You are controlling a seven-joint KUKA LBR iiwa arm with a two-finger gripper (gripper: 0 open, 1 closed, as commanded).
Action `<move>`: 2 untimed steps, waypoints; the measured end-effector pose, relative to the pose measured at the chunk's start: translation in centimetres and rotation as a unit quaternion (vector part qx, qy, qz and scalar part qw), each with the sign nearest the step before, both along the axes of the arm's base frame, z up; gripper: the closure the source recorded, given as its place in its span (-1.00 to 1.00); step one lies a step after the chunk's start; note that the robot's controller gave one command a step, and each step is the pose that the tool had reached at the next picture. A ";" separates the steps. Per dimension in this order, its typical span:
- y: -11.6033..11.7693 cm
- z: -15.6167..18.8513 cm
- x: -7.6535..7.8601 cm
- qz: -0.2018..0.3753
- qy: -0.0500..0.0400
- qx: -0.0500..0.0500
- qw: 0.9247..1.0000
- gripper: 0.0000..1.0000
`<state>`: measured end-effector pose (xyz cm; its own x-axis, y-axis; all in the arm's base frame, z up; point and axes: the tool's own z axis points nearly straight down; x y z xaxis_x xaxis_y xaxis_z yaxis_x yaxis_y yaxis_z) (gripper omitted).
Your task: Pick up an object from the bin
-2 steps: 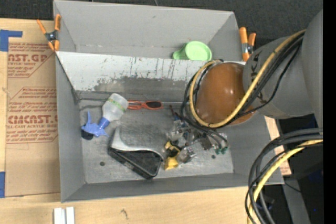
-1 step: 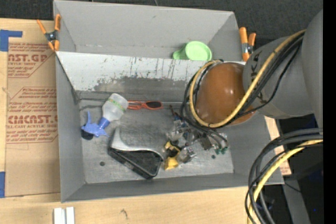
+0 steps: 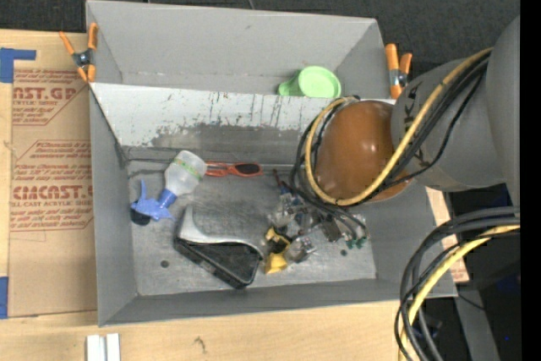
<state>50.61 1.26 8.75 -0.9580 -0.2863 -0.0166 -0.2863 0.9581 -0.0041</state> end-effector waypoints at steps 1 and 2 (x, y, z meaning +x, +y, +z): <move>0.1 3.6 -0.5 0.008 0.009 0.000 1.000 1.00; 0.4 11.4 -2.0 0.054 0.008 0.000 0.999 1.00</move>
Offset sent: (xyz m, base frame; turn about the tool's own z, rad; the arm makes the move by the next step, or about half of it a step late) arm -0.0198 0.0035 0.1148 -0.1077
